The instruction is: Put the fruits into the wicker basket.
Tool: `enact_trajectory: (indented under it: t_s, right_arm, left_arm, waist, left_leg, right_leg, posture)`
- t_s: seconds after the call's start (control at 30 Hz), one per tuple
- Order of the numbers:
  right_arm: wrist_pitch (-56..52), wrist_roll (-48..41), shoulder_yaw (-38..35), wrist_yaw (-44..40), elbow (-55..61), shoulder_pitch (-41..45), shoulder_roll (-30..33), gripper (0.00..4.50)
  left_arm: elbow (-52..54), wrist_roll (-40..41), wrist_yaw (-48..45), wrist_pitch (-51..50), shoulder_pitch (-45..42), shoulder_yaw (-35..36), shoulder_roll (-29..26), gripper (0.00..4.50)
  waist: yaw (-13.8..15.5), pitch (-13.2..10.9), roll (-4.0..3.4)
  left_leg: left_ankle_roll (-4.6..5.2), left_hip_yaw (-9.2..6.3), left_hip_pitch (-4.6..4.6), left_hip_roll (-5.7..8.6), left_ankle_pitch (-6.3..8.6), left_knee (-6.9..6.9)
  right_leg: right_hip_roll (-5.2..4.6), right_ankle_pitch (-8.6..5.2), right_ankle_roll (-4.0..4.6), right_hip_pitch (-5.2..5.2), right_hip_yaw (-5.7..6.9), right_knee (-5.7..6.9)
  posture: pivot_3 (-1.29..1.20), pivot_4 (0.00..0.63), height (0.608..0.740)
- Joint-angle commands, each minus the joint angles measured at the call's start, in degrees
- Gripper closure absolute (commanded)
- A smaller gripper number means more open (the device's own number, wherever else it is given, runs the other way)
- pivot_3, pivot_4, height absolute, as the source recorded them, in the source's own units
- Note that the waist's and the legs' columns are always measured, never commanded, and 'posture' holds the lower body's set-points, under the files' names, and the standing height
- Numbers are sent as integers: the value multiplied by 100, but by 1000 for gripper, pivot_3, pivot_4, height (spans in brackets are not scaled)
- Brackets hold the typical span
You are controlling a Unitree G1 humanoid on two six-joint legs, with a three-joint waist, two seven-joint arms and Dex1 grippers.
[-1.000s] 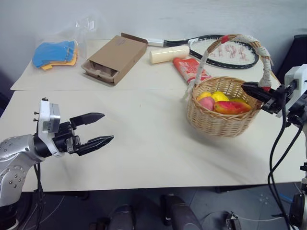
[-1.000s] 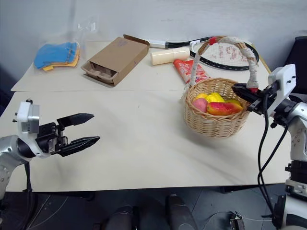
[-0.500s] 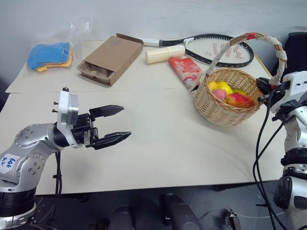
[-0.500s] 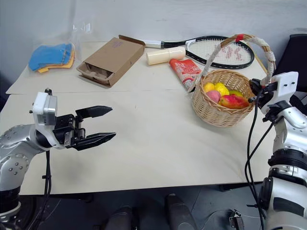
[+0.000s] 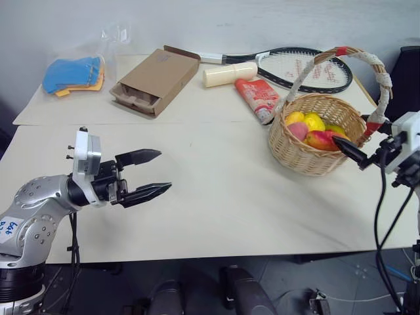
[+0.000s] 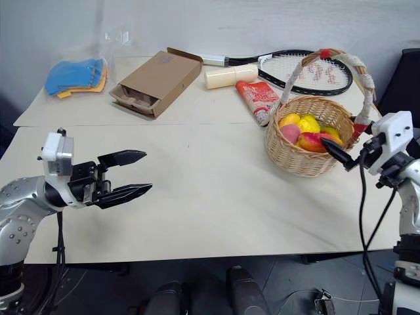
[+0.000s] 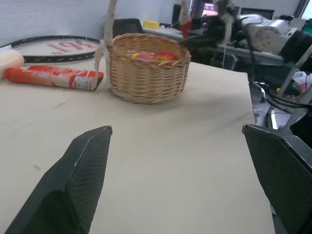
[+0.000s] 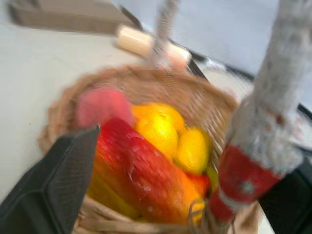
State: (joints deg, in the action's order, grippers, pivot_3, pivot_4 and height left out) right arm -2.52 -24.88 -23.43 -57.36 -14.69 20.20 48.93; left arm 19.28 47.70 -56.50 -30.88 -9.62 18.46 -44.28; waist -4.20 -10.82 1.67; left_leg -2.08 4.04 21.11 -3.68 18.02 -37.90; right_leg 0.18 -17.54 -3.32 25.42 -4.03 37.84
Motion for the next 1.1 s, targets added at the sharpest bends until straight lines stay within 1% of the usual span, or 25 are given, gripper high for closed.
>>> enact_trajectory:
  t_s: [0.03, 0.13, 0.17, 0.27, 0.37, 0.47, 0.53, 0.6, 0.73, 0.87, 1.1]
  right_arm:
    - [874, 41, -256, -673, 82, -268, 348, 25]
    - [1529, 156, -18, -1268, -180, -567, 337, 25]
    - [1765, 245, 51, -1305, -385, -544, 295, 25]
    - [1999, 321, 346, -1536, -677, -377, 171, 25]
    - [1788, 309, 613, -1499, -555, -338, 13, 25]
    - [1650, 225, 846, -1700, -465, -545, -142, 25]
    - [1552, 156, 872, -1722, -415, -635, -201, 25]
    - [1675, 248, 881, -1696, -607, -557, -216, 25]
    - [1814, 269, 756, -1579, -999, -294, -165, 25]
    - [2009, 182, 615, -1627, -1159, -144, -83, 25]
    - [1906, -72, 205, -1548, -968, -66, 101, 25]
  left_arm:
    - [-12, -49, -171, 186, 309, 448, -146, 0]
    - [-7, -418, -372, 446, 963, 719, -295, 0]
    - [33, -443, -353, 488, 1132, 814, -283, 0]
    - [188, -598, -342, 740, 1642, 1048, -176, 0]
    - [366, -795, -263, 921, 2048, 1162, -103, 0]
    - [579, -872, -249, 1045, 2507, 1262, 37, 0]
    - [663, -847, -235, 1070, 2675, 1310, 92, 0]
    - [744, -816, -200, 1060, 2810, 1364, 130, 0]
    - [744, -784, -176, 1056, 2805, 1349, 119, 0]
    - [652, -742, -135, 998, 2513, 1171, 97, 0]
    - [465, -716, -223, 953, 2167, 966, 110, 0]
  waist:
    - [-13, 0, 0]
    - [-57, 1, 2]
    - [-64, 1, 2]
    - [-67, 1, 2]
    - [-67, 1, 2]
    - [-57, 1, 3]
    - [-42, 0, 4]
    - [-37, 0, 5]
    - [-41, 2, 7]
    - [-32, 2, 7]
    - [-54, 1, 7]
  left_leg:
    - [1, 0, 0, -1, 0, 0]
    - [3, 7, -8, -2, 4, 0]
    - [4, 7, -12, -4, 7, 1]
    - [6, 8, -20, -4, 11, 1]
    - [5, 29, -39, -6, 11, 4]
    - [3, 33, -61, -8, 14, 11]
    - [4, 38, -86, -13, 16, 26]
    - [8, 38, -103, -15, 20, 27]
    - [12, 42, -112, -10, 22, 20]
    - [15, 43, -110, -5, 24, 21]
    - [15, 50, -110, -7, 25, 24]
  right_leg:
    - [0, 0, 0, 0, 0, 0]
    - [13, 0, 0, -1, -11, 0]
    - [17, 0, 1, -2, -13, 0]
    - [20, 0, 2, -4, -29, 2]
    - [21, 0, 1, -6, -54, 8]
    - [24, 0, 1, -24, -61, 5]
    - [22, -1, 1, -52, -66, -10]
    - [18, -2, -1, -80, -65, -19]
    - [16, 0, -5, -92, -73, -23]
    - [19, 0, -5, -91, -73, -24]
    - [21, 1, -7, -87, -82, -24]
  posture:
    - [0, 150, 740]
    - [0, 150, 740]
    - [0, 150, 740]
    - [0, 150, 740]
    - [0, 150, 740]
    - [0, 150, 740]
    - [0, 150, 740]
    - [0, 150, 740]
    - [0, 150, 740]
    - [0, 150, 740]
    - [0, 150, 740]
